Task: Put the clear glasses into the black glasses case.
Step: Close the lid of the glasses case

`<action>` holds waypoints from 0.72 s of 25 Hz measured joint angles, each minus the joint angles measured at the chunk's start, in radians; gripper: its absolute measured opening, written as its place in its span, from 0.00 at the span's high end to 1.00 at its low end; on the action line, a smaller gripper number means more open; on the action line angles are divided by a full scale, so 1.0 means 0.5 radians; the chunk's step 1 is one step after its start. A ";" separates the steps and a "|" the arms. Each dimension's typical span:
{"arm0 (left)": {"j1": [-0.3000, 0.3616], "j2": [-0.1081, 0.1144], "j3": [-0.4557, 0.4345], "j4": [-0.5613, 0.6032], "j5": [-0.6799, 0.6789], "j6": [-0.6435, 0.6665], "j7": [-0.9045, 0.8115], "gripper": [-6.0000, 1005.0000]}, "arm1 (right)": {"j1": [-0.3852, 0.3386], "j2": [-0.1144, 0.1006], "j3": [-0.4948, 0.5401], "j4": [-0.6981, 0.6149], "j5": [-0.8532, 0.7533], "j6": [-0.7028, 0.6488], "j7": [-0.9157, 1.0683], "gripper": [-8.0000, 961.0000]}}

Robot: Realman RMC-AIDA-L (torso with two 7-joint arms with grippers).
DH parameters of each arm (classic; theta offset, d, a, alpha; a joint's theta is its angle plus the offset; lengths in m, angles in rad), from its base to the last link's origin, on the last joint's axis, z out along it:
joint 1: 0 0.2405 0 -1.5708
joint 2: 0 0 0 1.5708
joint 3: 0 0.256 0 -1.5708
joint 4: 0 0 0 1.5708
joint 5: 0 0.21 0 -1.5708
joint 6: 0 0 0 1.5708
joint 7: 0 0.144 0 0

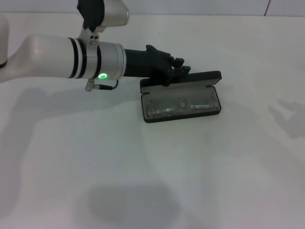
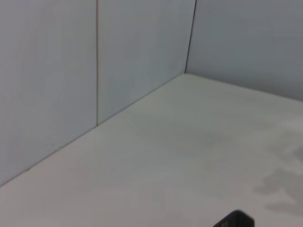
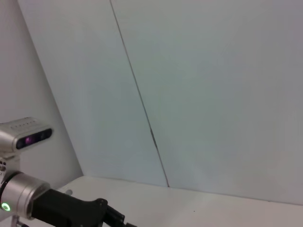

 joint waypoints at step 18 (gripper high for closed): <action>0.014 0.001 0.124 -0.059 0.018 0.027 -0.036 0.74 | 0.031 0.001 -0.001 0.108 0.017 0.010 -0.082 0.65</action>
